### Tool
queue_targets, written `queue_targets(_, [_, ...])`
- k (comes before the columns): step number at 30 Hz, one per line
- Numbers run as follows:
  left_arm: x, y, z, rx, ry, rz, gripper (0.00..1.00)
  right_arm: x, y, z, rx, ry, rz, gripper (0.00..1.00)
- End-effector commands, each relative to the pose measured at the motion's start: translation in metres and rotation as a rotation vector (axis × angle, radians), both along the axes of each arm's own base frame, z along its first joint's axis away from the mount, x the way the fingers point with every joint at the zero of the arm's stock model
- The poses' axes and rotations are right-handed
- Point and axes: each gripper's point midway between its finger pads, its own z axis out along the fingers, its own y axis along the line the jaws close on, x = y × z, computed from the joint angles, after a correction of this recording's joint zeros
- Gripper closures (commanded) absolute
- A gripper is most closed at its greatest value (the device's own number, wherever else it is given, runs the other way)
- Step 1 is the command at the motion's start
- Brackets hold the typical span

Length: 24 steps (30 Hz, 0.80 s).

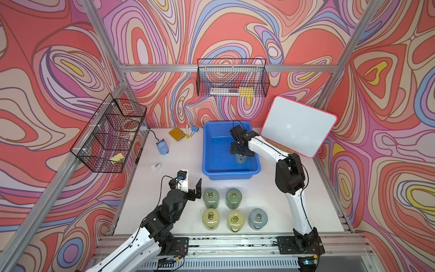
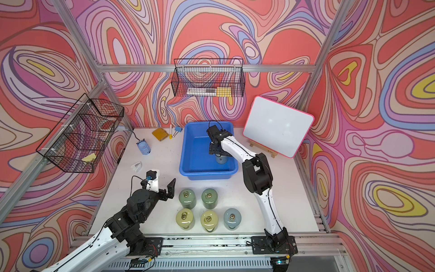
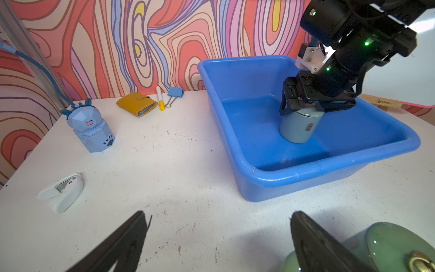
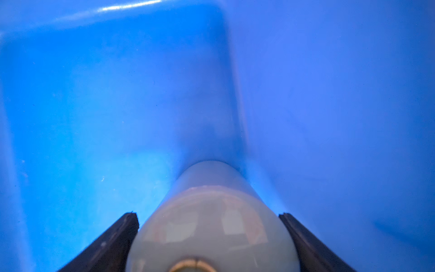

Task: Take the tea canister out of the basket
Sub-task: Pick up the tea canister from the basket.

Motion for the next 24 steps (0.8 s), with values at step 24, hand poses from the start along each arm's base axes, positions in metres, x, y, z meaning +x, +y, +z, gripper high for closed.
queue_targets(24, [0.001,0.003,-0.004,0.011,0.004,0.013,0.01,0.003,0.000,0.028,0.008,-0.017,0.092,0.34])
